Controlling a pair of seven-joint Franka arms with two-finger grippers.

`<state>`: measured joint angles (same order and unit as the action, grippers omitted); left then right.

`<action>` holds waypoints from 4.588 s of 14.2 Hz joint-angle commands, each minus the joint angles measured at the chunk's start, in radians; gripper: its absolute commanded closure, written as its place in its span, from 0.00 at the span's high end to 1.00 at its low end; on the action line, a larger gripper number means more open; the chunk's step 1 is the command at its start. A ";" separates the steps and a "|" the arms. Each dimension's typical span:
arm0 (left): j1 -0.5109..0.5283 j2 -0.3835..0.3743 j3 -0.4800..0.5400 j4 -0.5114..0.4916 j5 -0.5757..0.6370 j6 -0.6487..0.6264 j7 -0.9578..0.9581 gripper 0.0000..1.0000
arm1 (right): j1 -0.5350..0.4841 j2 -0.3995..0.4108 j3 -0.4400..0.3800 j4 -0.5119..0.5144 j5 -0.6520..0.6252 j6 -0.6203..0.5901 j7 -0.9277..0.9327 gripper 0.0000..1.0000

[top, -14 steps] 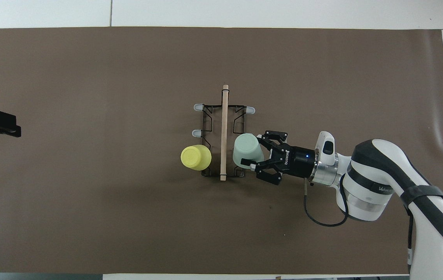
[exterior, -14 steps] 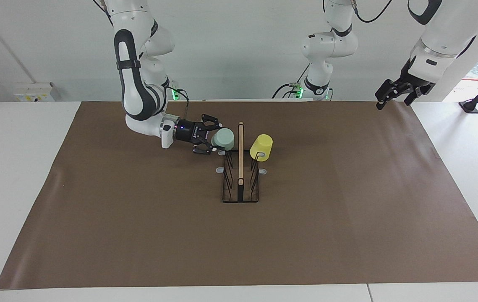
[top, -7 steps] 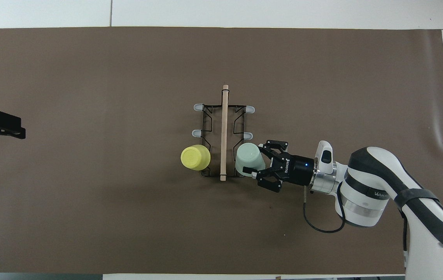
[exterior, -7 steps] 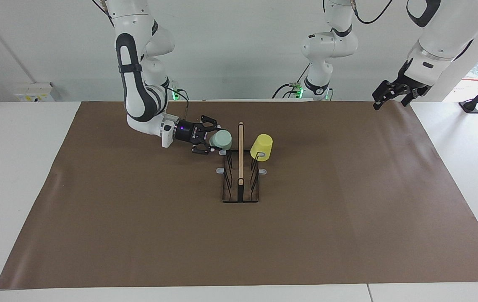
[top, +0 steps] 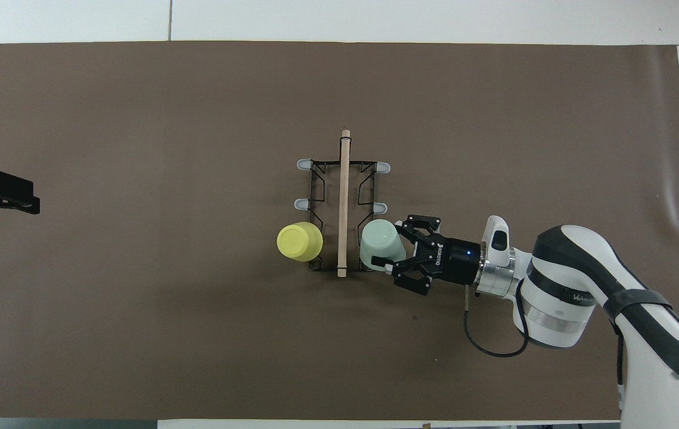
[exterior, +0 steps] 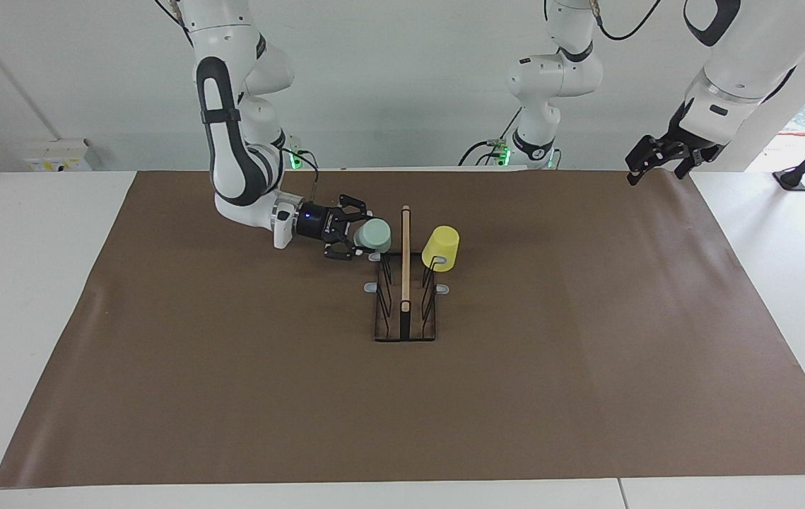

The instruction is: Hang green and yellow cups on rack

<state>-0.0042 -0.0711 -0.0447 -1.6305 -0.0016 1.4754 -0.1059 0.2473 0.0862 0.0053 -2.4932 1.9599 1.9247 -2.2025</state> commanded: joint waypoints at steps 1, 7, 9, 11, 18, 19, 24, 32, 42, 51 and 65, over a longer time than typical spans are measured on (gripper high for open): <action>0.015 -0.006 -0.006 -0.003 -0.014 -0.015 0.009 1.00 | -0.006 -0.013 0.002 -0.016 0.010 0.002 -0.011 1.00; 0.015 -0.006 -0.006 -0.003 -0.015 -0.015 0.009 1.00 | -0.115 -0.023 0.002 -0.033 -0.096 -0.044 -0.011 1.00; 0.015 -0.006 -0.006 -0.003 -0.015 -0.015 0.009 1.00 | -0.201 -0.031 0.002 -0.032 -0.214 -0.064 -0.003 1.00; 0.015 -0.006 -0.006 -0.003 -0.015 -0.015 0.009 1.00 | -0.296 -0.040 0.002 -0.024 -0.338 -0.108 0.047 1.00; 0.015 -0.006 -0.006 -0.003 -0.015 -0.015 0.009 1.00 | -0.523 -0.010 0.001 0.294 -0.960 -0.162 0.511 1.00; 0.015 -0.006 -0.006 -0.003 -0.015 -0.015 0.009 1.00 | -0.522 -0.002 0.001 0.351 -1.034 -0.156 0.588 1.00; 0.015 -0.006 -0.006 -0.003 -0.015 -0.015 0.009 1.00 | -0.472 0.030 0.005 0.615 -1.387 -0.131 1.157 1.00; 0.015 -0.006 -0.006 -0.003 -0.015 -0.015 0.009 1.00 | -0.336 0.011 0.005 0.879 -1.825 -0.346 1.844 1.00; 0.015 -0.006 -0.006 -0.003 -0.015 -0.015 0.009 1.00 | -0.247 -0.129 -0.090 0.840 -1.957 -0.507 2.193 1.00; 0.015 -0.006 -0.006 -0.003 -0.015 -0.015 0.009 1.00 | -0.221 -0.098 -0.099 0.869 -1.989 -0.466 2.255 1.00; 0.015 -0.006 -0.006 -0.003 -0.015 -0.015 0.009 1.00 | -0.236 -0.178 -0.122 0.792 -1.989 -0.464 2.170 1.00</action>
<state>-0.0042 -0.0711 -0.0446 -1.6305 -0.0016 1.4736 -0.1059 0.0195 -0.0606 -0.1116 -1.6667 -0.0299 1.4413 0.0061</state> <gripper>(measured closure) 0.000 0.000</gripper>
